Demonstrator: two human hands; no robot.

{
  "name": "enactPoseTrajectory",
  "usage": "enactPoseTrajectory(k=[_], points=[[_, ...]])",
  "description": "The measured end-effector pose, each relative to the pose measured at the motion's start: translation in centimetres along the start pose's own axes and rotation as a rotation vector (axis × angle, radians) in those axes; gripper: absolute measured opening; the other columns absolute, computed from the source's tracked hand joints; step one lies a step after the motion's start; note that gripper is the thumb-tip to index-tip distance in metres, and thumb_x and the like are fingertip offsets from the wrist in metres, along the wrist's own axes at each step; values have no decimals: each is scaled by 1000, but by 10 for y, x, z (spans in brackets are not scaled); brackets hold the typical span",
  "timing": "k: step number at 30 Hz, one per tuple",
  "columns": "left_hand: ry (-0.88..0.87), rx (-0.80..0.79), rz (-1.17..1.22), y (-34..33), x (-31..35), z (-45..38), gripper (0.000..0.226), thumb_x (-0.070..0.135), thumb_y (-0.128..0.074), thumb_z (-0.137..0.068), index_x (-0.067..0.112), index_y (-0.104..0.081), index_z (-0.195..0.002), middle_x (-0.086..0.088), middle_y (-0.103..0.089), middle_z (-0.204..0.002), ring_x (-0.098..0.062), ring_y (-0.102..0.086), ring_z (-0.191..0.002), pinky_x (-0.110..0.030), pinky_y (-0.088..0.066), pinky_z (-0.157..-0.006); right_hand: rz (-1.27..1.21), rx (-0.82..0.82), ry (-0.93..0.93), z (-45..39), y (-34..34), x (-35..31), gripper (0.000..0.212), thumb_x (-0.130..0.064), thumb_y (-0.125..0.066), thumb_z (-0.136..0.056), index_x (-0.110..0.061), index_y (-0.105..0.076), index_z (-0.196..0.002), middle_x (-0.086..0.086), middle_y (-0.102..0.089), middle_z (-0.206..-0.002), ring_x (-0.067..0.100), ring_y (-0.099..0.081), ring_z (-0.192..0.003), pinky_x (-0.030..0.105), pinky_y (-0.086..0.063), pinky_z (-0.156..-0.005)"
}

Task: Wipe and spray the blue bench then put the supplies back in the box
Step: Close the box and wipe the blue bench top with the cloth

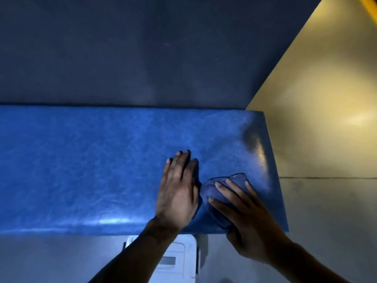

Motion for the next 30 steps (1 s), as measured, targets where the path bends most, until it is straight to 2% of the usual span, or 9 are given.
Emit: enactPoseTrajectory(k=[4,6,10,14,17,20,23,27,30], points=[[19,-31,-84,-18,14,-4,54,21,-41,-93,6,-51,-144,-12,-39,-160,-28,-28,-154,-51,-26,-123,18,-47,186,-9,7,19,73,-29,-63,-76,-27,-51,-147,4,-24,-169,27,-16,-157,61,-24,-120],[16,-32,-90,-18,13,-4,56,22,-40,-92,6,-52,-144,-12,-39,-160,-28,-27,-154,-51,-26,-123,66,-110,254,-17,8,31,76,-32,-60,-76,-32,-45,-151,1,-21,-170,25,-13,-158,58,-19,-123],[27,3,-98,-16,12,-6,56,19,-50,-86,8,-55,-141,-11,-42,-158,-27,-31,-153,-51,-28,-122,144,-169,238,-51,15,71,85,-36,-48,-75,-39,-29,-157,-4,-14,-171,19,-6,-159,52,-8,-127],[29,47,-107,-16,11,-7,55,18,-50,-84,8,-59,-138,-10,-45,-157,-27,-36,-150,-52,-30,-121,93,-36,55,-98,31,119,76,-33,-48,-78,-33,-41,-154,-1,-23,-169,20,-15,-158,53,-15,-126],[24,68,-118,-16,12,-9,51,19,-48,-87,8,-61,-135,-10,-47,-155,-28,-39,-149,-52,-31,-120,-9,72,-250,-121,33,150,73,-42,-43,-79,-31,-46,-151,3,-31,-166,27,-21,-156,60,-20,-123],[41,81,-133,-15,12,-8,49,21,-47,-89,9,-61,-134,-8,-47,-155,-27,-39,-149,-52,-32,-120,-134,131,-557,-129,31,169,73,-46,-39,-84,-32,-36,-155,6,-22,-169,31,-12,-157,60,-11,-125],[44,96,-142,-15,14,-8,50,21,-46,-88,9,-61,-135,-8,-48,-154,-27,-39,-148,-51,-31,-121,-207,118,-705,-130,26,176,73,-47,-40,-91,-33,-22,-160,7,-8,-172,31,0,-158,59,-4,-125],[44,94,-163,-16,14,-7,51,21,-47,-87,9,-60,-135,-9,-48,-154,-28,-39,-148,-50,-29,-122,-237,173,-859,-110,22,179,75,-50,-43,-93,-28,-21,-160,14,-10,-170,37,-6,-156,61,-17,-123],[48,82,-171,-18,13,-5,52,23,-45,-88,9,-58,-136,-9,-46,-155,-27,-37,-149,-49,-27,-123,-204,211,-853,-85,21,172,74,-52,-45,-91,-25,-29,-158,19,-21,-165,43,-21,-150,62,-37,-111]])
Point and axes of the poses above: each hand's wrist, its own z-axis away from the middle knuckle, its own y-axis out of the back of the hand, x = y × z, the point moved 9 cm from there along -z, towards the middle knuckle
